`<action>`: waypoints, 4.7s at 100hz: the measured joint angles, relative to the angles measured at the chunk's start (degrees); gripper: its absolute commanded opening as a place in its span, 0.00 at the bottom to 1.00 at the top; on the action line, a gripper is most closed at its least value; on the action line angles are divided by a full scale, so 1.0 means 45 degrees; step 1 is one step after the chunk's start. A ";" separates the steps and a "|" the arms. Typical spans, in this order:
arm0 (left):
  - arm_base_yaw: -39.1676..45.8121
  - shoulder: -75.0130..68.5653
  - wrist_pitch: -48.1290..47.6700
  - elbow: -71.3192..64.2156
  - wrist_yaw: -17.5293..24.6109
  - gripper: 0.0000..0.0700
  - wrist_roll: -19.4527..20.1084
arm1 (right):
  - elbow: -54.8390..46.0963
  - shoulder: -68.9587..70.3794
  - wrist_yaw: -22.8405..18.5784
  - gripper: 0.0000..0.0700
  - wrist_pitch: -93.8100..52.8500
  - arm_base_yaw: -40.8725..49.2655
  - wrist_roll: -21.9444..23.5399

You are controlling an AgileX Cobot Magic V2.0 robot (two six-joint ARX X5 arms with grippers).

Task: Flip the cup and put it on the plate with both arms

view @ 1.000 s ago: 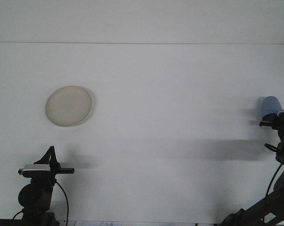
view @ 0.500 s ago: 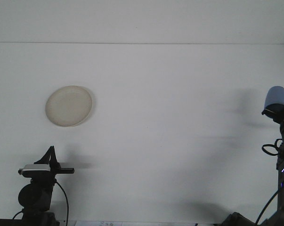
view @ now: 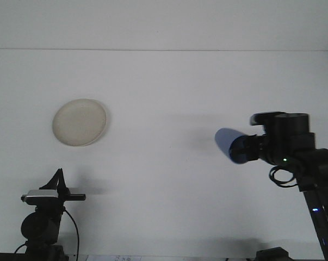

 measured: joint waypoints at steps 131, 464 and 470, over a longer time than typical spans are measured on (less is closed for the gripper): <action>0.0000 0.0000 0.0000 0.0000 0.0000 0.02 0.0000 | 0.0763 0.6688 0.1763 0.67 -0.2356 0.9787 -0.0568; -1.1142 1.9793 -0.8485 1.4401 0.4988 0.01 -0.3599 | -1.0176 -1.3522 0.6324 0.67 0.6936 0.9534 -0.0214; -1.1142 1.9793 -0.8918 1.4727 0.4707 0.01 -0.3560 | -1.0176 -1.3522 0.6324 0.67 0.6936 0.9530 -0.0214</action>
